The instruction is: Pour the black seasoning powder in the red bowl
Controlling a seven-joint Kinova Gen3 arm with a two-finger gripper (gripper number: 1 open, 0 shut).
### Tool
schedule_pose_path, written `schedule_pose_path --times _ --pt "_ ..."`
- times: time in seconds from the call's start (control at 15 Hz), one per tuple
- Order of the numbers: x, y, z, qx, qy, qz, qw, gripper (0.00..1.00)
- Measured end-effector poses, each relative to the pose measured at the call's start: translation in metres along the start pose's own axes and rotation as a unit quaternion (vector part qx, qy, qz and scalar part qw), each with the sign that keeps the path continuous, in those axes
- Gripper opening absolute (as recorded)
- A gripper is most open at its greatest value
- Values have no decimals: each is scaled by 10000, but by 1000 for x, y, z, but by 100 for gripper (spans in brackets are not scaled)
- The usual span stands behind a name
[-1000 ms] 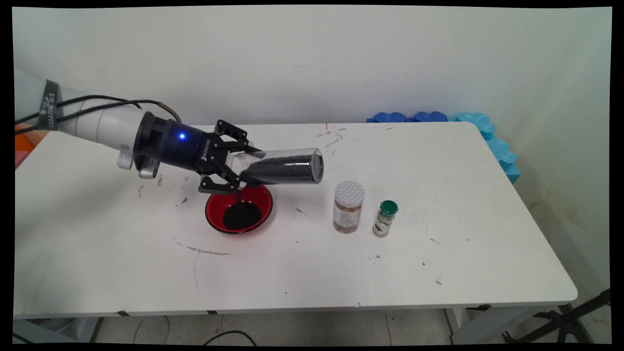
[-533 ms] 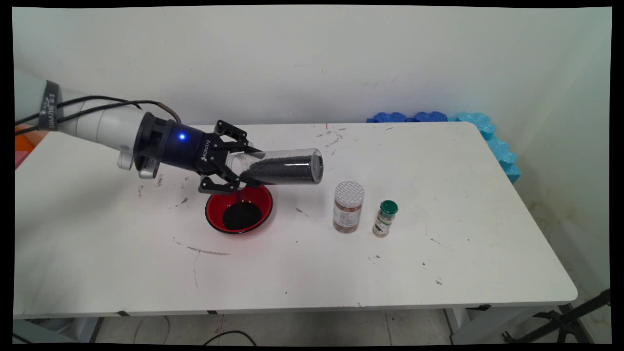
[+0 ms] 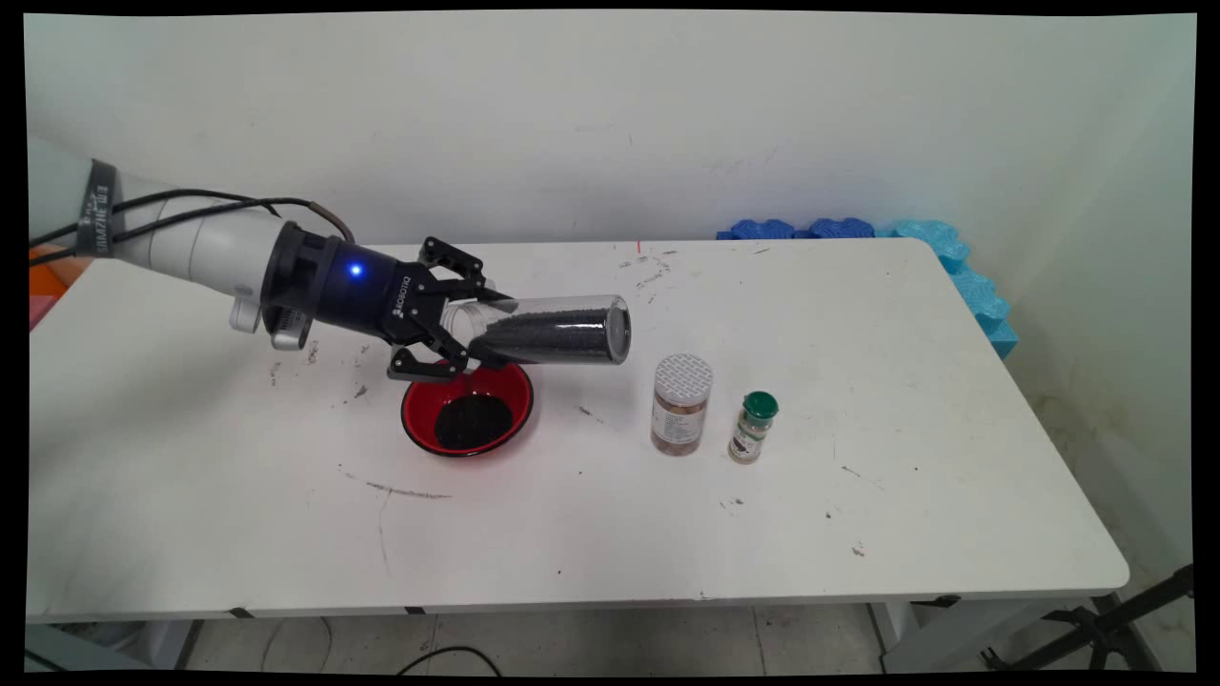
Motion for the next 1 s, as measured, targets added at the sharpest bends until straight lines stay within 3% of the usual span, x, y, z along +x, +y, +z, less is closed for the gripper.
schedule_pose_path --times 0.67,1.0 --pt "-1 3 0 -5 21 342 9994 0" --pt "-5 8 -3 8 40 936 9956 0"
